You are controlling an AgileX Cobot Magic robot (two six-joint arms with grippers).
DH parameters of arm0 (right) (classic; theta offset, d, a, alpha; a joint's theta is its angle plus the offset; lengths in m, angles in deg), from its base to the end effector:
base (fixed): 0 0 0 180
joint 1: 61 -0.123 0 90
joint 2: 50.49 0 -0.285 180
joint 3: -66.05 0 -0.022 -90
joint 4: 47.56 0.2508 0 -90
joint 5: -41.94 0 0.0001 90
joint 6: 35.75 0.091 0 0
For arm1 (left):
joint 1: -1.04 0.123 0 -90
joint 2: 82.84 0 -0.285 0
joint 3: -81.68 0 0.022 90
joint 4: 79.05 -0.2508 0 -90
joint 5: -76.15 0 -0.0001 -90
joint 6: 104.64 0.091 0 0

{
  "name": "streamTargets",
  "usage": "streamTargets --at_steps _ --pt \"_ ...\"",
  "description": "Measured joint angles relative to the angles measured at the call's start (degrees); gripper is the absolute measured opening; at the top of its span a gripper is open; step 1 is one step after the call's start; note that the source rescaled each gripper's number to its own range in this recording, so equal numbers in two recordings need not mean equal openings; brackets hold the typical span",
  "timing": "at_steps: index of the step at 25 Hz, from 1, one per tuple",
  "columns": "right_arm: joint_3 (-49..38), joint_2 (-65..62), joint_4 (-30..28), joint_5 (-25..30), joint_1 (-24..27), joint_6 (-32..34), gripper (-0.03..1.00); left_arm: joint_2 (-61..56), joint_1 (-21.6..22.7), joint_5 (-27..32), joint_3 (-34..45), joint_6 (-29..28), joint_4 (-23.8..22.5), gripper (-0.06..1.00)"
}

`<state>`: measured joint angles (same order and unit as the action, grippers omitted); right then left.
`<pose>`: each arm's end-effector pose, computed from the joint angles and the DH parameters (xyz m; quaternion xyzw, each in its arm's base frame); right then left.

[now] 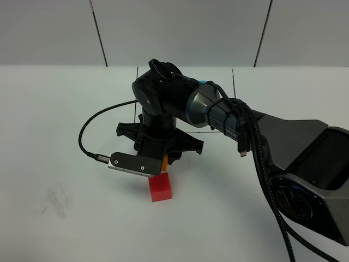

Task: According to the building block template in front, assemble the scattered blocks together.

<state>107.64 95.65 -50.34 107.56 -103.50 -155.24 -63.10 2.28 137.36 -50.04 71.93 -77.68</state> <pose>0.3717 0.3351 0.1505 -0.9850 0.1479 -0.0712 0.0528 0.0265 -0.0013 0.2759 -0.0375 0.9026 -0.0201 0.4284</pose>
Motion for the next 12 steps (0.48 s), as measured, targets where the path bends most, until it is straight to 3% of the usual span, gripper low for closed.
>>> streamTargets --at_steps 12 --pt "0.00 0.00 -0.19 -2.41 0.05 0.00 0.59 0.00 0.00 0.00 0.00 0.00 0.00 0.00"
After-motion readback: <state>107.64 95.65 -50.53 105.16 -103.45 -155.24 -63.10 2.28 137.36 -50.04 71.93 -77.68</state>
